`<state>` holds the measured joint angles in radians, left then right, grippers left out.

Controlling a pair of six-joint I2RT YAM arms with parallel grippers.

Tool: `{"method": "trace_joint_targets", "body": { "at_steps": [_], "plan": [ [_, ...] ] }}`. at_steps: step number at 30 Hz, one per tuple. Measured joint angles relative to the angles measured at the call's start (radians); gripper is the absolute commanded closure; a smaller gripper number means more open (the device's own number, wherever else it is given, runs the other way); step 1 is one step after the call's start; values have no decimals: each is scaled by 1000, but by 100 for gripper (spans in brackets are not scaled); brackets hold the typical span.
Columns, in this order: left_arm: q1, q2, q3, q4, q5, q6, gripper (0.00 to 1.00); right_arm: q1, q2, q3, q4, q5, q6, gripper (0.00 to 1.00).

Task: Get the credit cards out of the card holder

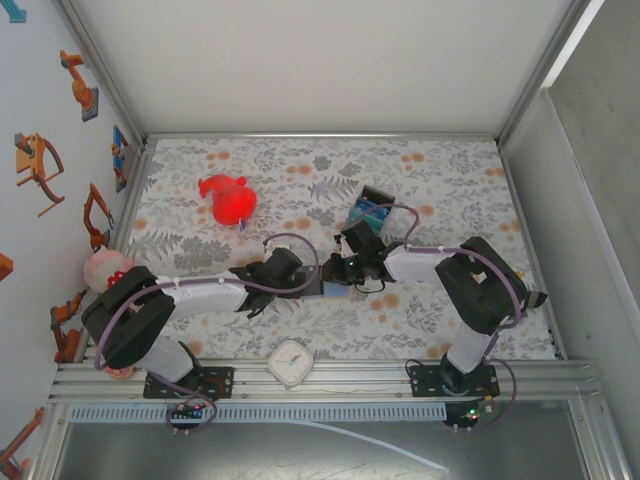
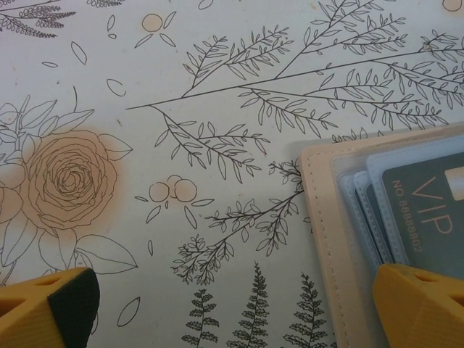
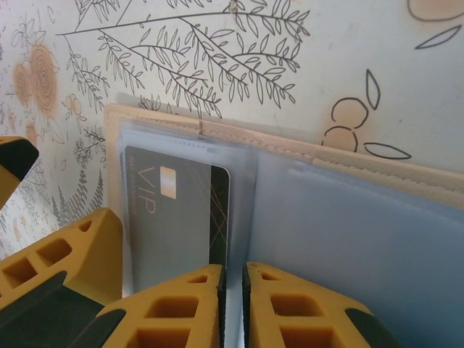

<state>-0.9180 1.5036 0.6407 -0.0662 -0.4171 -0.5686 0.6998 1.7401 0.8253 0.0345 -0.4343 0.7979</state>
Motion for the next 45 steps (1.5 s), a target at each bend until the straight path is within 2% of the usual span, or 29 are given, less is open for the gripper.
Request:
{"method": "trace_joint_targets", "body": {
  "at_steps": [17, 45],
  "plan": [
    [0, 6, 16, 14, 52, 8, 3, 0, 1, 0, 0, -5, 7, 83],
    [3, 21, 22, 2, 52, -5, 3, -7, 6, -26, 68, -52, 43, 87]
  ]
}}
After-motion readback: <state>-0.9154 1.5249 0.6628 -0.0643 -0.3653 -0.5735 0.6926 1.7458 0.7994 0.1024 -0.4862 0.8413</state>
